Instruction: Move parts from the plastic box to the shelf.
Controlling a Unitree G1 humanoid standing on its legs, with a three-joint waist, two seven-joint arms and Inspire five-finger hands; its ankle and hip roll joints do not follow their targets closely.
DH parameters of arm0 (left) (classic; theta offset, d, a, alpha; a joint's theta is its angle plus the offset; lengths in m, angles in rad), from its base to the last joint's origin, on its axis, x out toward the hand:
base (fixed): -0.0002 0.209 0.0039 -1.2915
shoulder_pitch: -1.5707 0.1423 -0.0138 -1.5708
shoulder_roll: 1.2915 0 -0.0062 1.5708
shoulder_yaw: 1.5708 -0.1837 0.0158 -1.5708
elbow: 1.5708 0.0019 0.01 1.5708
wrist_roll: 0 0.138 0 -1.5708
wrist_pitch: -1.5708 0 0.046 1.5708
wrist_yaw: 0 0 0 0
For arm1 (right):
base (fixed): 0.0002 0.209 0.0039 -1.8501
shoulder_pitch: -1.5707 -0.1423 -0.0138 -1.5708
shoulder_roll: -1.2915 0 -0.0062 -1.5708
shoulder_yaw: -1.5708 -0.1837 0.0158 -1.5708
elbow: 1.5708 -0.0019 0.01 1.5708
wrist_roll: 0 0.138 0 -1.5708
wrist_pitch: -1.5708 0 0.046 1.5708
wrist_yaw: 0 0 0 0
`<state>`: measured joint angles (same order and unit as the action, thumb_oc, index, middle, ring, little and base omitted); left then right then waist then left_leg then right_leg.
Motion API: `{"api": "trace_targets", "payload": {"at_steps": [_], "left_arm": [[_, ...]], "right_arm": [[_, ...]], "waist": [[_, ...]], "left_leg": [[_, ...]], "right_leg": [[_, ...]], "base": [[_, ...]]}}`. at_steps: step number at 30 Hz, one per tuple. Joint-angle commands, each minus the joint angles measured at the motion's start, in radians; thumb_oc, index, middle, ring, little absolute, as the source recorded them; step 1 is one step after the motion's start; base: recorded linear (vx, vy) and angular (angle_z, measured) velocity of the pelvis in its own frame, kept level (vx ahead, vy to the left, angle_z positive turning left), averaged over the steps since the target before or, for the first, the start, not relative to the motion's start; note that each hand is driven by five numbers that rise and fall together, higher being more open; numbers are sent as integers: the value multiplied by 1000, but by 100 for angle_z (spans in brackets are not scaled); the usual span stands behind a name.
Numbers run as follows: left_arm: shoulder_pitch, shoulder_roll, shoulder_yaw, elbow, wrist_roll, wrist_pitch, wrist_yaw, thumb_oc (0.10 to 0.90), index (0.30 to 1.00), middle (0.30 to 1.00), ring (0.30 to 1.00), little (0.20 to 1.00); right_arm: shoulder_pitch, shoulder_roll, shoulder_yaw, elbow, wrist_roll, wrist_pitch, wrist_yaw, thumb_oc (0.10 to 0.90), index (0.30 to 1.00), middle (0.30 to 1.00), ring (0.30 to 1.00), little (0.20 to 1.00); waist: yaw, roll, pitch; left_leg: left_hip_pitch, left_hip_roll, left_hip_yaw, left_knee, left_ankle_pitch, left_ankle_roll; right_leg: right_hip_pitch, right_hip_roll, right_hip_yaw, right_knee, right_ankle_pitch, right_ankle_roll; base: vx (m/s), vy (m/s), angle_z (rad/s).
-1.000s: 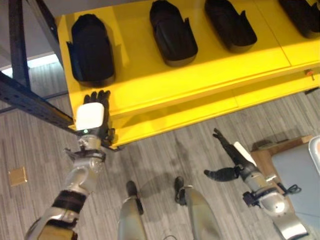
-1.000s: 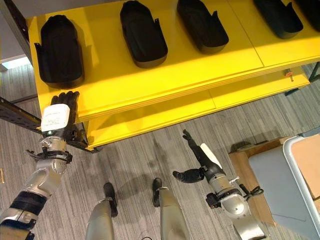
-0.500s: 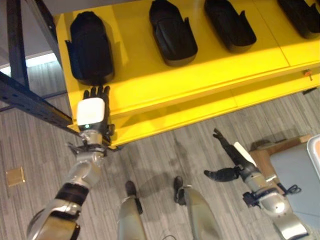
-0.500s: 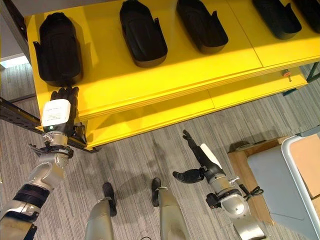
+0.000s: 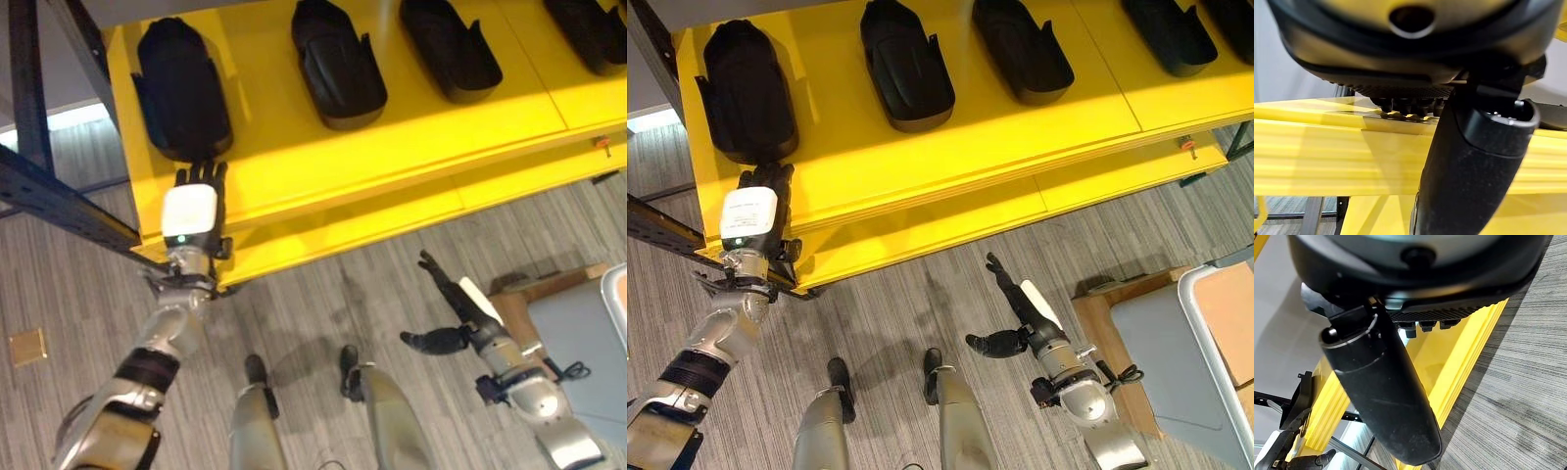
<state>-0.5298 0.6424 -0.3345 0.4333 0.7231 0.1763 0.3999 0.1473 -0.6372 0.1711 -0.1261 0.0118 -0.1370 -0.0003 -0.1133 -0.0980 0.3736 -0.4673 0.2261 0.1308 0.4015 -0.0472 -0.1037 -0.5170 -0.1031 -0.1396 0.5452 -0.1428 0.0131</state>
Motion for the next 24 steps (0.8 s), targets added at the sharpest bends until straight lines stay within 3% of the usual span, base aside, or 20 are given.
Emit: {"api": "trace_targets", "payload": {"at_steps": [1,12,24], "left_arm": [[-64,-41,-65,-11,62,-52,-2,900,1000,1000,1000,1000],[-61,-51,-83,-36,70,-68,0,900,1000,1000,1000,1000],[174,24,77,-78,30,-77,5,900,1000,1000,1000,1000]], "right_arm": [[-15,-60,-16,-142,32,-95,-48,900,1000,1000,1000,1000],[-3,-60,-17,-141,24,-98,-57,900,1000,1000,1000,1000],[1,-50,-30,-132,21,-94,-46,900,1000,1000,1000,1000]], "waist": [[-39,8,-95],[-40,12,-97],[-8,16,-86]], "left_leg": [[25,41,-31,18,-10,-11],[21,38,-32,16,-8,-10],[27,33,-39,26,-18,-7]], "right_leg": [[-12,-27,68,-100,140,85],[-14,-26,70,-99,140,83],[3,-37,60,-93,134,85]], "base": [[0,0,0],[0,0,0],[0,0,0]]}}
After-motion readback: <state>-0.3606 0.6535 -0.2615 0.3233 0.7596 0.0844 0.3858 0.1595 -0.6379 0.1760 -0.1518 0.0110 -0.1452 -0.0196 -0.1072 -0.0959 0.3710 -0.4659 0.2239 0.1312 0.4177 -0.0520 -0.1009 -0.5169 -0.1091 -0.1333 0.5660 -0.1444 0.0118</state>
